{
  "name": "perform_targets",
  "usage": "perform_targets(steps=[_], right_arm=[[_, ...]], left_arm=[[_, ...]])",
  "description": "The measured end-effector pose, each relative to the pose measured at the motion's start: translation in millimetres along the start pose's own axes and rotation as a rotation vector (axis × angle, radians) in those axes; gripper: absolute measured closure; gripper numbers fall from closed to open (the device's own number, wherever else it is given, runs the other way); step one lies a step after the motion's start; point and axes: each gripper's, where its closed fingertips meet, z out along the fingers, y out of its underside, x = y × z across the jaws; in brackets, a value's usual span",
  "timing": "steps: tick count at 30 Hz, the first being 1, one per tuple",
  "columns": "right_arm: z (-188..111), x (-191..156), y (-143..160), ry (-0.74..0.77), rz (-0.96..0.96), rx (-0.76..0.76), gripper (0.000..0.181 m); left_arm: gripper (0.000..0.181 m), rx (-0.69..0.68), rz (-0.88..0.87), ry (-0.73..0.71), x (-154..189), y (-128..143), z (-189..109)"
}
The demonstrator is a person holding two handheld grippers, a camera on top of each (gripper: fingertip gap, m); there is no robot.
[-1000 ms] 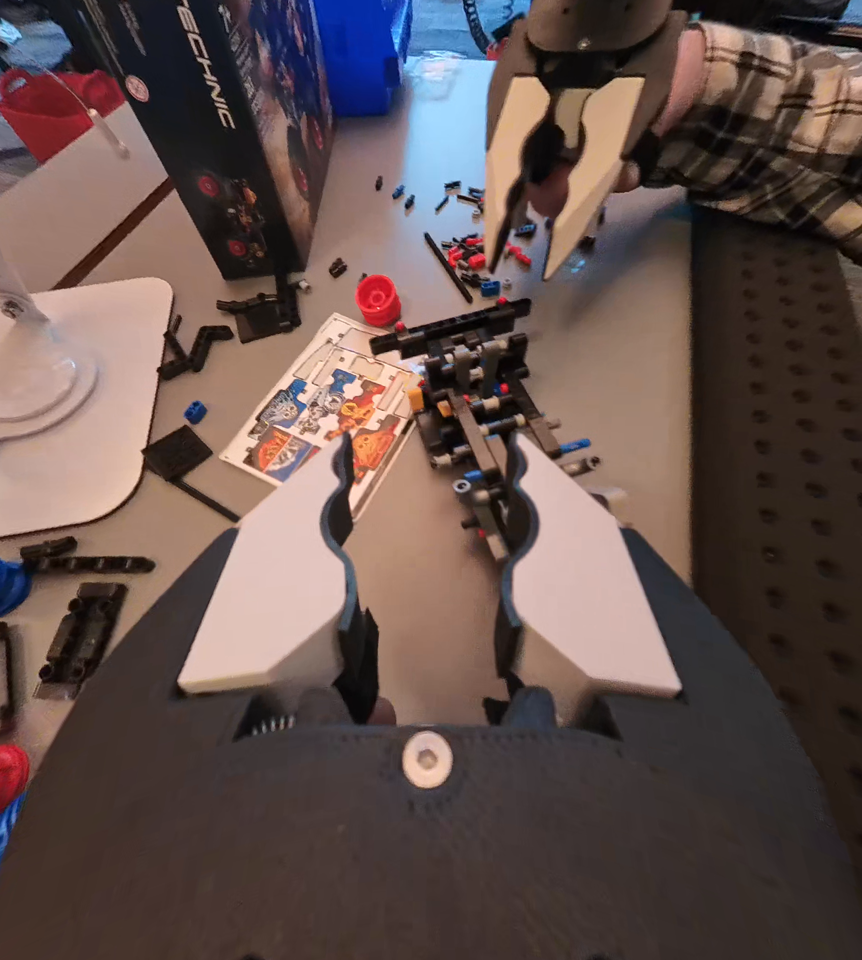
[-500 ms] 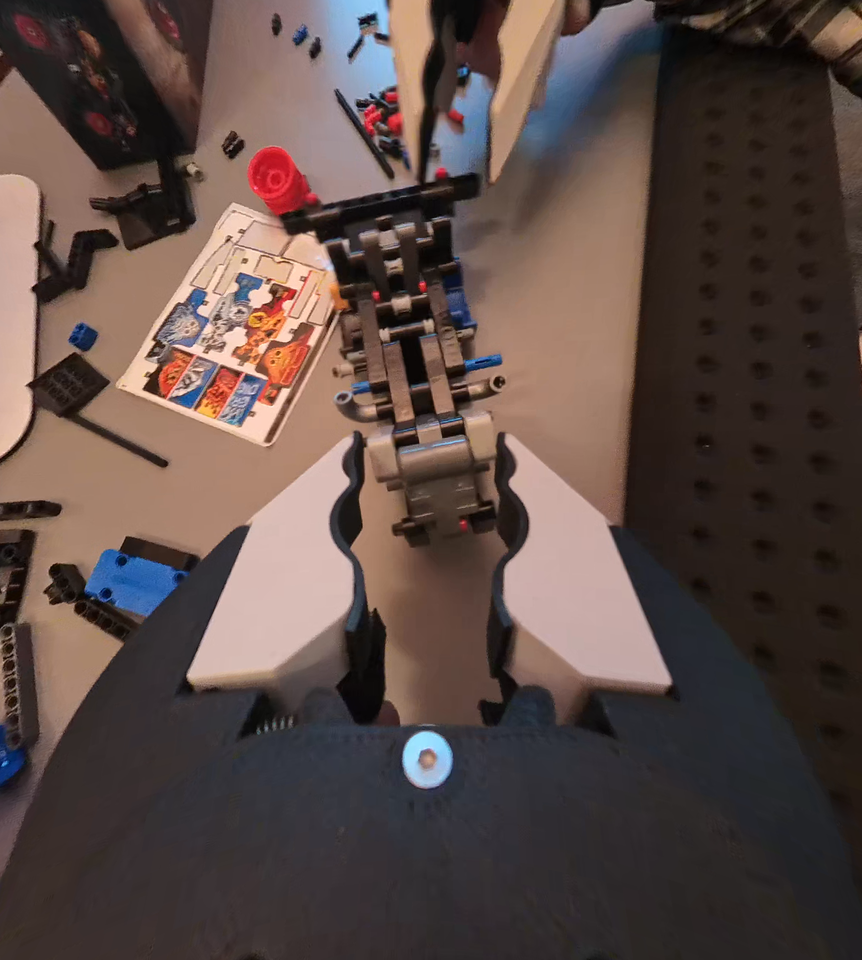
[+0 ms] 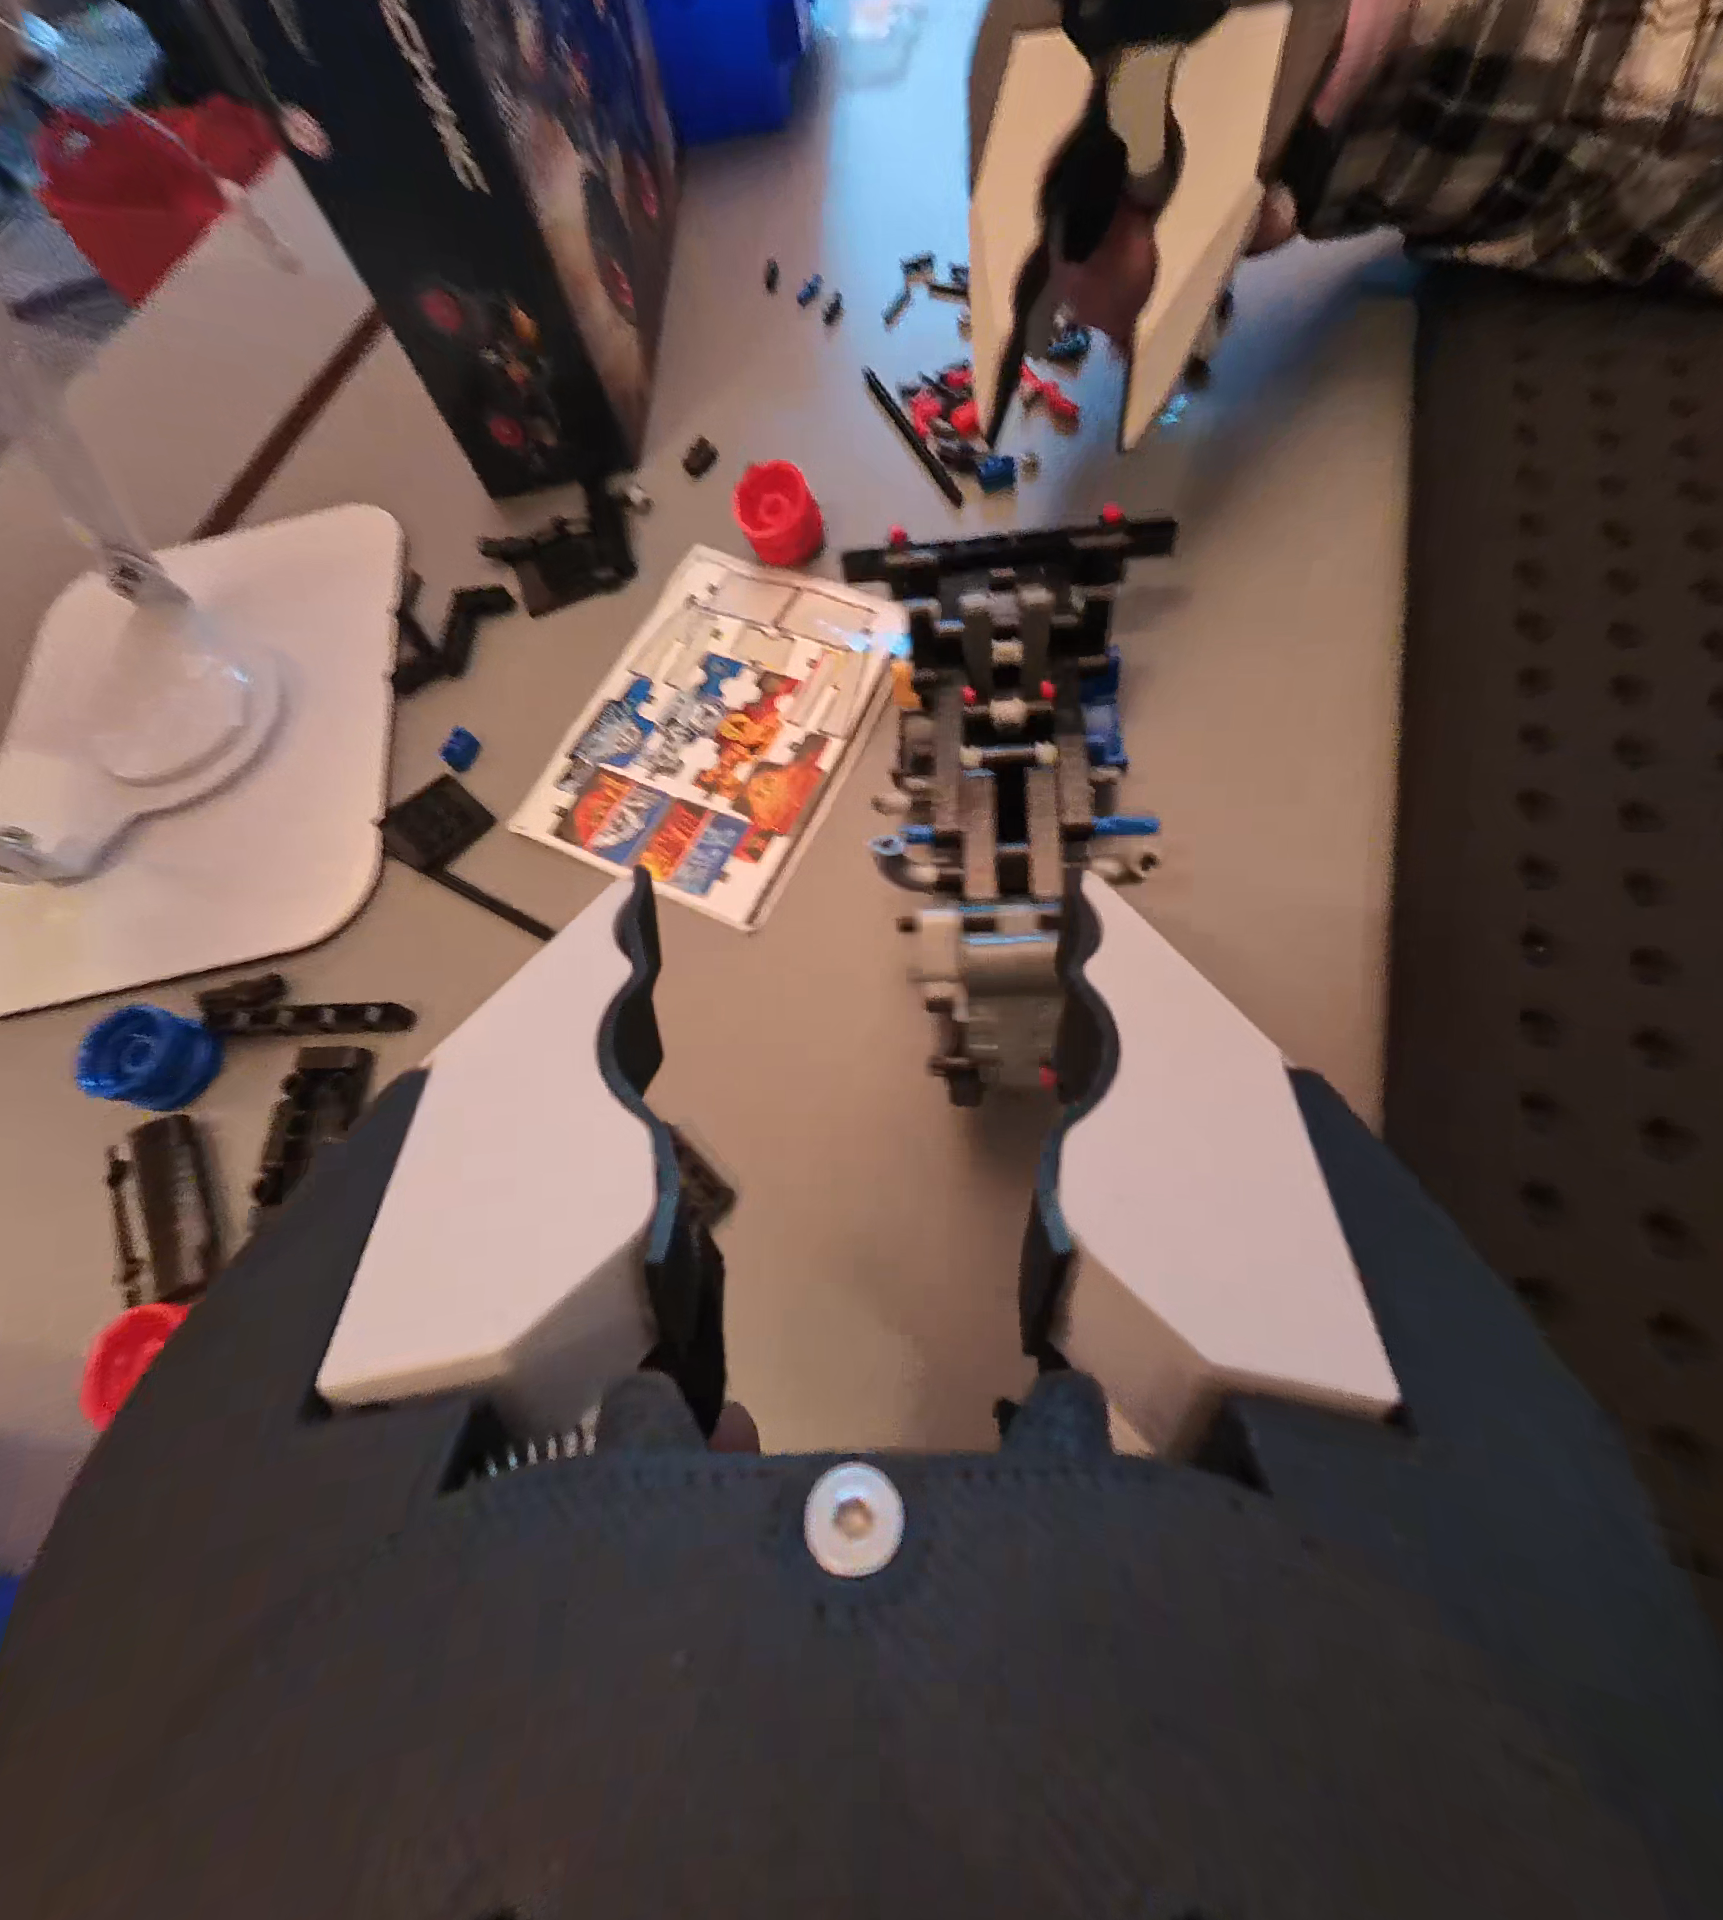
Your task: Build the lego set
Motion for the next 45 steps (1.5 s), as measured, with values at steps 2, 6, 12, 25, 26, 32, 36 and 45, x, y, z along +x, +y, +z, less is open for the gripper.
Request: perform_targets(steps=[2, 6, 12, 25, 26, 32, 36, 45], right_arm=[[-2, 6, -2, 0.031, -0.014, 0.013, 0.148], [-9, 19, -9, 0.099, -0.015, 0.068, 0.149], [-16, 34, -11, 0.18, -0.012, 0.102, 0.149], [-18, 42, -4, 0.218, -0.017, 0.077, 0.15], [-17, 42, -3, 0.216, -0.02, 0.073, 0.15], [-14, 40, -1, 0.21, -0.027, 0.054, 0.151], [-15, 41, -1, 0.219, -0.028, 0.053, 0.151], [-23, 45, -19, 0.266, -0.058, 0.133, 0.149]], left_arm=[[0.106, 0.026, 0.016, -0.05, -16, -11, -2], [0.11, 0.079, 0.06, -0.158, -52, -42, -3], [0.121, 0.104, 0.212, -0.387, -127, -102, 14], [0.147, -0.245, 0.56, -0.696, -237, -143, 120], [0.157, -0.228, 0.534, -0.698, -239, -143, 120], [0.181, -0.154, 0.467, -0.668, -234, -143, 118], [0.18, -0.132, 0.457, -0.671, -235, -144, 112], [0.18, -0.162, 0.452, -0.672, -242, -139, 105]])
